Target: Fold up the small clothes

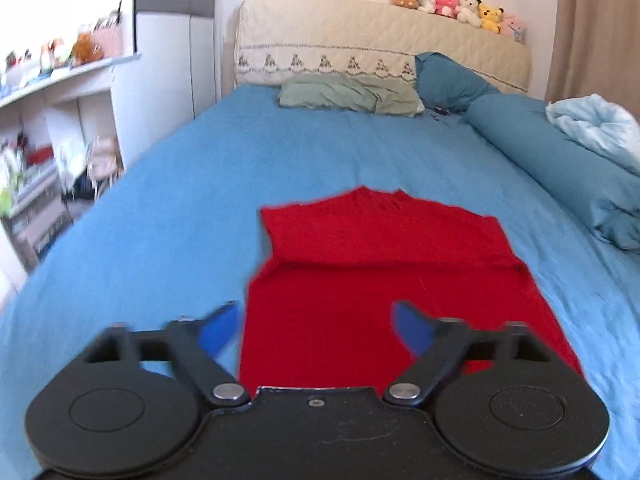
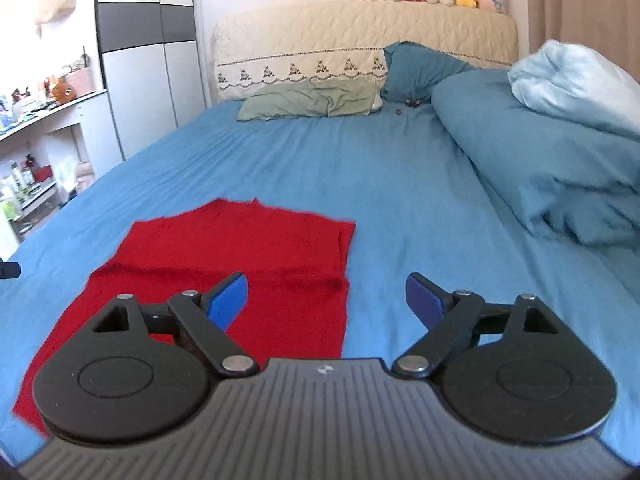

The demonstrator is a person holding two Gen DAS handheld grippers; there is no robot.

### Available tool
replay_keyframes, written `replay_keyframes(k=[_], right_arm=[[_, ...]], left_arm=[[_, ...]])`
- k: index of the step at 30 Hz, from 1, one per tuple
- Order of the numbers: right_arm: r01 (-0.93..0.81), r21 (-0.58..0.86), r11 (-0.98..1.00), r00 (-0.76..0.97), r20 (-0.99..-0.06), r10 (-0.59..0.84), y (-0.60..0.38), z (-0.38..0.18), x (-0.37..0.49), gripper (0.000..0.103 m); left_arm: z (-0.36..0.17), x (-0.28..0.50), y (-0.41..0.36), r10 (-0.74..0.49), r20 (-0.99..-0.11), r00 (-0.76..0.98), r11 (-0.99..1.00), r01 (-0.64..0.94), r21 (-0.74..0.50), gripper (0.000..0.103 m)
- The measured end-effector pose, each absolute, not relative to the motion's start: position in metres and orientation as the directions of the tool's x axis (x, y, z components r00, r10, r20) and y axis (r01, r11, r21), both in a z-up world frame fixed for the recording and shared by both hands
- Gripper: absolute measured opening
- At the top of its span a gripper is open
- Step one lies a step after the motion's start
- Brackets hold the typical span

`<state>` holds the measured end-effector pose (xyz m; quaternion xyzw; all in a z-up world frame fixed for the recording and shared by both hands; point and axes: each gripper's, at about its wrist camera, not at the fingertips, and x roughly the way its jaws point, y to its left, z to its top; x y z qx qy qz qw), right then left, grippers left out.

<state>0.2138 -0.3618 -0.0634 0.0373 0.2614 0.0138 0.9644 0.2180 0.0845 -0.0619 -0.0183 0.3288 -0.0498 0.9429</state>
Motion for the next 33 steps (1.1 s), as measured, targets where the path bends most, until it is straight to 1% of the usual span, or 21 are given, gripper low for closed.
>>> replay_keyframes(k=[3, 9, 12, 14, 18, 19, 20, 21, 23, 29, 31, 33], right_arm=[[0.000, 0.123, 0.992, 0.850, -0.523, 0.065, -0.363, -0.069, 0.171, 0.103], [0.039, 0.175, 0.984, 0.810, -0.582, 0.072, -0.354, -0.099, 0.107, 0.103], [0.064, 0.201, 0.978, 0.785, -0.615, 0.075, -0.345, -0.124, 0.094, 0.103], [0.080, 0.201, 0.976, 0.768, -0.636, 0.068, -0.337, -0.140, 0.087, 0.103], [0.111, 0.188, 0.976, 0.743, -0.668, 0.044, -0.322, -0.170, 0.083, 0.102], [0.119, 0.187, 0.975, 0.737, -0.674, 0.039, -0.319, -0.176, 0.083, 0.101], [0.128, 0.185, 0.974, 0.734, -0.679, 0.032, -0.317, -0.182, 0.085, 0.101], [0.139, 0.183, 0.973, 0.729, -0.684, 0.024, -0.315, -0.187, 0.086, 0.101], [0.164, 0.185, 0.969, 0.721, -0.692, 0.011, -0.313, -0.198, 0.088, 0.097], [0.218, 0.189, 0.957, 0.693, -0.720, -0.016, -0.312, -0.220, 0.095, 0.086], [0.221, 0.195, 0.956, 0.686, -0.728, -0.011, -0.311, -0.225, 0.098, 0.079], [0.219, 0.187, 0.958, 0.683, -0.730, -0.014, -0.308, -0.229, 0.099, 0.077]], left_arm=[[-0.065, 0.185, 0.091, -0.128, -0.631, 0.765, 0.991, 0.079, -0.105, 0.098], [-0.094, 0.144, 0.099, -0.122, -0.686, 0.717, 0.991, 0.052, -0.122, 0.098], [-0.113, 0.134, 0.106, -0.127, -0.710, 0.693, 0.989, 0.035, -0.143, 0.094], [-0.126, 0.132, 0.110, -0.125, -0.722, 0.681, 0.989, 0.026, -0.146, 0.088], [-0.150, 0.134, 0.114, -0.104, -0.738, 0.666, 0.991, 0.007, -0.133, 0.079], [-0.156, 0.136, 0.115, -0.100, -0.742, 0.663, 0.991, 0.001, -0.132, 0.073], [-0.161, 0.137, 0.116, -0.095, -0.747, 0.658, 0.992, -0.004, -0.130, 0.069], [-0.166, 0.139, 0.117, -0.091, -0.752, 0.653, 0.992, -0.009, -0.128, 0.068], [-0.174, 0.139, 0.120, -0.084, -0.756, 0.649, 0.991, -0.022, -0.129, 0.065], [-0.195, 0.138, 0.127, -0.077, -0.770, 0.634, 0.988, -0.053, -0.143, 0.063], [-0.199, 0.137, 0.127, -0.080, -0.769, 0.634, 0.988, -0.053, -0.147, 0.063], [-0.202, 0.138, 0.127, -0.082, -0.769, 0.634, 0.987, -0.055, -0.151, 0.062]])
